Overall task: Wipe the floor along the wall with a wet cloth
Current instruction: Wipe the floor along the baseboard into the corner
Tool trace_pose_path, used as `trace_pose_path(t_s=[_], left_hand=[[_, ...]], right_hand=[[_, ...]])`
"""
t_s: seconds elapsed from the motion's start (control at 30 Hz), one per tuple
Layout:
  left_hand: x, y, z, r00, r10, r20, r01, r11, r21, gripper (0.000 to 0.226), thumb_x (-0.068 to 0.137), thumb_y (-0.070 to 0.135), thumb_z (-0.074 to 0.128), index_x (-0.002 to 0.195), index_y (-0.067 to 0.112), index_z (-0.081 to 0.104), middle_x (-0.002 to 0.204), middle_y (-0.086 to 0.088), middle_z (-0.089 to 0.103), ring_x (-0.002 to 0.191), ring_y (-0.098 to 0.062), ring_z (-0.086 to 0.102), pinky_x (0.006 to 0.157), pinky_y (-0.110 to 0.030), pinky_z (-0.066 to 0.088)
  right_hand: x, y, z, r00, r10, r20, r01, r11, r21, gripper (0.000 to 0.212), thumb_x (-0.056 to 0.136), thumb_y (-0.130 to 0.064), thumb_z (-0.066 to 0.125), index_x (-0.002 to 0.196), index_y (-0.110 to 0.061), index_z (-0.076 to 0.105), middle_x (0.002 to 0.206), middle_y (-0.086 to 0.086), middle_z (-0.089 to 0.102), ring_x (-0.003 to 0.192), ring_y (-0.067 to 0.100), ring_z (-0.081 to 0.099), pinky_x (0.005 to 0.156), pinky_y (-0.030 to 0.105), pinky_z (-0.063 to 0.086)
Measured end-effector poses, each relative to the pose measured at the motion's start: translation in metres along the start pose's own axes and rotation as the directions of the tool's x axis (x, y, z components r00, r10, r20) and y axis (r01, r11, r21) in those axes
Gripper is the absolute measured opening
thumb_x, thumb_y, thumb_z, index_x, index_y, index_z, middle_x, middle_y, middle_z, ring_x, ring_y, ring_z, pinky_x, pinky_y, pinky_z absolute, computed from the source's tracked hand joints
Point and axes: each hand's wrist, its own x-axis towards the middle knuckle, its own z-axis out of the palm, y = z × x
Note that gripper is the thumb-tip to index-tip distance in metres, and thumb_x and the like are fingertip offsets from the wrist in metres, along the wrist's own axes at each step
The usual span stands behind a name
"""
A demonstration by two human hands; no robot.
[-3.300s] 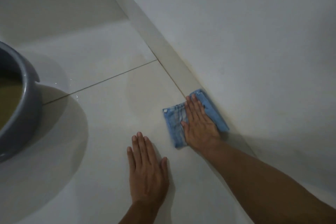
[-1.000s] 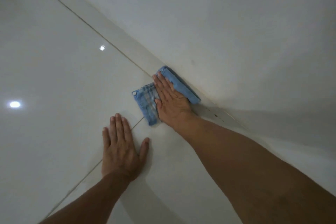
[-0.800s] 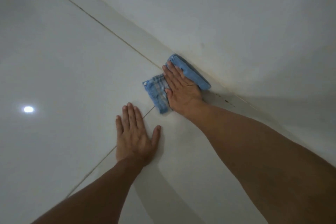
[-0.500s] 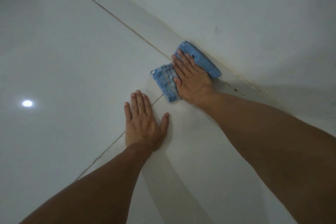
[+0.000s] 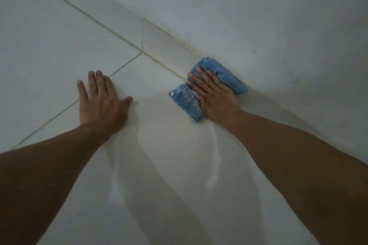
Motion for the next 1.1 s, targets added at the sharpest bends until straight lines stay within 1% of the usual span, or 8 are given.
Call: trace_pose_path(t_s=[0.33,0.57,0.7,0.77,0.9,0.93,1.03,1.1], left_hand=[[-0.122,0.211,0.001,0.956,0.295,-0.009,-0.287,0.924,-0.252,0.088,0.088,0.061,0.002,0.15,-0.002,0.0,0.16,-0.021,-0.003,0.148,-0.032,-0.006,0.119,-0.045,-0.005],[-0.183,0.286,0.012,0.92,0.392,-0.014,-0.383,0.889,-0.251,0.09,0.085,0.058,0.001,0.148,-0.006,0.01,0.158,-0.025,0.007,0.148,-0.037,0.001,0.12,-0.048,0.002],[-0.221,0.333,0.015,0.877,0.478,-0.04,-0.47,0.839,-0.273,0.09,0.086,0.06,0.005,0.148,-0.006,0.013,0.157,-0.026,0.009,0.148,-0.036,0.004,0.121,-0.047,0.002],[-0.24,0.356,0.016,0.854,0.517,-0.055,-0.509,0.812,-0.287,0.091,0.087,0.061,0.008,0.147,-0.007,0.016,0.157,-0.026,0.011,0.148,-0.036,0.005,0.12,-0.047,0.002],[-0.276,0.394,0.015,0.807,0.586,-0.071,-0.58,0.767,-0.275,0.09,0.087,0.061,0.011,0.147,-0.006,0.018,0.157,-0.026,0.012,0.147,-0.037,0.008,0.12,-0.046,0.001],[-0.282,0.401,0.015,0.802,0.594,-0.066,-0.588,0.765,-0.262,0.091,0.087,0.061,0.009,0.148,-0.006,0.016,0.157,-0.026,0.01,0.147,-0.037,0.007,0.121,-0.045,0.0],[-0.297,0.419,0.021,0.81,0.581,-0.084,-0.581,0.773,-0.255,0.09,0.087,0.06,0.012,0.146,-0.008,0.02,0.155,-0.028,0.017,0.146,-0.039,0.013,0.12,-0.046,0.004],[-0.308,0.433,0.027,0.809,0.584,-0.069,-0.58,0.774,-0.254,0.09,0.088,0.06,0.017,0.145,-0.009,0.023,0.154,-0.029,0.02,0.145,-0.04,0.016,0.118,-0.047,0.006]], right_hand=[[-0.135,0.039,0.057,0.999,0.015,-0.031,-0.019,0.994,-0.108,0.057,0.101,-0.033,0.005,0.153,-0.014,-0.008,0.163,0.001,-0.005,0.15,0.022,-0.003,0.11,0.042,-0.027],[-0.286,0.09,0.112,0.991,0.083,0.103,-0.084,0.996,0.001,0.055,0.099,-0.03,0.015,0.15,-0.019,0.031,0.159,-0.005,0.024,0.146,0.017,-0.022,0.119,0.032,-0.015],[-0.349,0.112,0.129,0.996,0.061,0.071,-0.061,0.998,0.008,0.053,0.102,-0.029,0.009,0.148,-0.019,0.033,0.156,-0.007,0.029,0.147,0.016,-0.02,0.119,0.031,-0.015],[-0.36,0.117,0.134,0.997,0.077,0.022,-0.077,0.997,-0.014,0.054,0.098,-0.03,0.018,0.149,-0.016,0.027,0.156,-0.007,0.02,0.146,0.018,-0.024,0.118,0.032,-0.018],[-0.381,0.116,0.144,0.993,0.01,0.117,0.002,0.994,-0.107,0.062,0.095,-0.03,-0.002,0.139,-0.005,-0.038,0.154,0.0,-0.024,0.134,0.025,-0.042,0.103,0.039,-0.039],[-0.392,0.121,0.15,0.997,0.018,0.081,-0.01,0.995,-0.097,0.064,0.095,-0.03,0.001,0.139,-0.004,-0.037,0.155,0.0,-0.021,0.135,0.025,-0.041,0.104,0.04,-0.038],[-0.443,0.146,0.165,0.995,0.079,0.062,-0.077,0.996,-0.033,0.058,0.095,-0.029,0.022,0.15,-0.01,0.019,0.156,-0.005,0.023,0.146,0.02,-0.023,0.118,0.035,-0.019],[-0.491,0.16,0.172,0.987,0.102,0.127,-0.091,0.992,-0.092,0.051,0.101,-0.03,0.016,0.147,-0.017,0.036,0.154,-0.005,0.035,0.148,0.016,-0.016,0.119,0.032,-0.014]])
